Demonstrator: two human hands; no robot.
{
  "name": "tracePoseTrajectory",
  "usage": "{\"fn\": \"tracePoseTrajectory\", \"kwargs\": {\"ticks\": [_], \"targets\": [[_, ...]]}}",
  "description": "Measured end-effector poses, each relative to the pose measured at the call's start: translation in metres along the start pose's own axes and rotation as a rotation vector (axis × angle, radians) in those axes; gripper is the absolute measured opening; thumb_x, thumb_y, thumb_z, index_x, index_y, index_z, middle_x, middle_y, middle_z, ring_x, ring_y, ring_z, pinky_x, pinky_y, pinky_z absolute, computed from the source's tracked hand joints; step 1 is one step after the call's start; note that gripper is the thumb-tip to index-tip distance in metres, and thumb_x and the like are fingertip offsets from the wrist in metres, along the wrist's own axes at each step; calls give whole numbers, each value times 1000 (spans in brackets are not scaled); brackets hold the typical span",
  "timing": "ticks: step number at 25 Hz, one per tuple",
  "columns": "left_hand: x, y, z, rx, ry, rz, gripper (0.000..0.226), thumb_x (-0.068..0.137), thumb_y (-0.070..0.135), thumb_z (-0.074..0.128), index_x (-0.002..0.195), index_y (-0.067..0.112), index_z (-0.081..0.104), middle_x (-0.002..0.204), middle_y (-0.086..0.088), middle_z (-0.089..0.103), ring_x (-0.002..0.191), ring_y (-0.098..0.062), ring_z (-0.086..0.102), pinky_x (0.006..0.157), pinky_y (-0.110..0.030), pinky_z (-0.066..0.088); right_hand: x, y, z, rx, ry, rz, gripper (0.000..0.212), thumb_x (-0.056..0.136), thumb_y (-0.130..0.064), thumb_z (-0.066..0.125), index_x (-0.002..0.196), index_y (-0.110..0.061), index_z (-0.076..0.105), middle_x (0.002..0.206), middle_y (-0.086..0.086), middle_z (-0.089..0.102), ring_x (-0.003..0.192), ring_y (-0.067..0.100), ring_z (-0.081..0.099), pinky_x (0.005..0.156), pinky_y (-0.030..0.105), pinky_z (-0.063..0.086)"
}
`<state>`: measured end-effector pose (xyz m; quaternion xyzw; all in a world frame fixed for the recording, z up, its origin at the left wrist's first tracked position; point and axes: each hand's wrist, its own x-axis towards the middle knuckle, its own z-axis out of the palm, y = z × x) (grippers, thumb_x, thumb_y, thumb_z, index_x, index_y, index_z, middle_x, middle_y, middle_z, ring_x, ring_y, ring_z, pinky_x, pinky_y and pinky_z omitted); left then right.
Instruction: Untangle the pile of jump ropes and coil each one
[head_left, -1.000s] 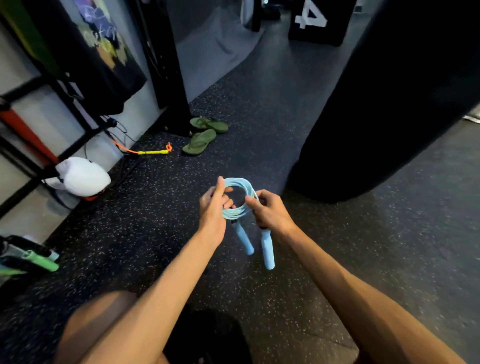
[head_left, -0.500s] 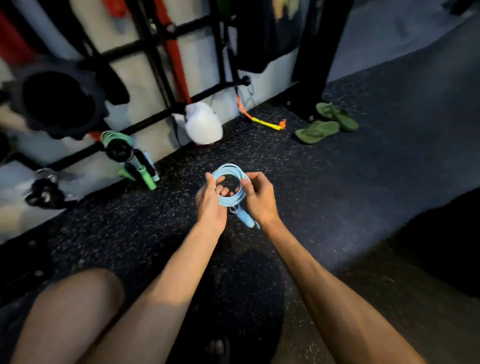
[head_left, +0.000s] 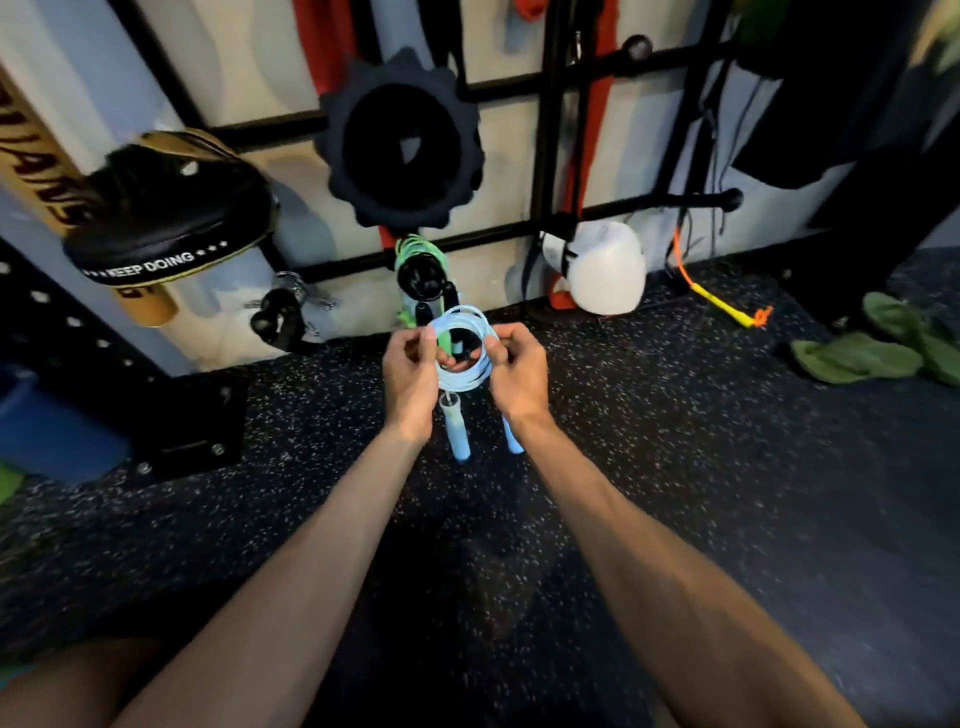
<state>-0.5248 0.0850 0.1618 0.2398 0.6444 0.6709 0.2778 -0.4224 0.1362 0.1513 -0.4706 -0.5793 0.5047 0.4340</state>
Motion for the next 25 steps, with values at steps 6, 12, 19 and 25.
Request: {"fn": "tracePoseTrajectory", "kwargs": {"ticks": [6, 12, 19, 25], "targets": [[89, 12, -7, 279, -33, 180, 20, 98, 20, 56, 103, 1, 58, 65, -1, 63, 57, -7, 61, 61, -25, 50, 67, -11, 55, -57, 80, -33, 9, 97, -12, 56, 97, -8, 64, 88, 2, 69, 84, 18, 65, 77, 25, 49], [150, -15, -4, 420, -9, 99, 13, 89, 25, 68, 96, 14, 66, 80, 3, 66, 76, -16, 67, 74, -42, 59, 110, 13, 84, -145, 145, -19, 10, 96, -13, 57, 95, -9, 66, 87, 2, 69, 84, 20, 66, 81, 35, 54], [200, -34, -5, 399, 50, -28, 21, 74, 36, 80, 90, 22, 75, 100, -8, 74, 91, -26, 70, 85, -44, 57, 144, 30, 95, -165, 51, 107, 13, 95, -11, 59, 98, -13, 72, 87, 0, 70, 87, 22, 70, 87, 38, 57], [165, -5, -11, 534, -59, -74, 43, 87, 22, 71, 129, 17, 61, 132, 2, 58, 116, -18, 59, 104, -29, 43, 118, 8, 81, -202, -133, 168, 34, 95, -8, 60, 128, -7, 57, 125, 7, 65, 99, 13, 59, 83, 17, 46]]}}
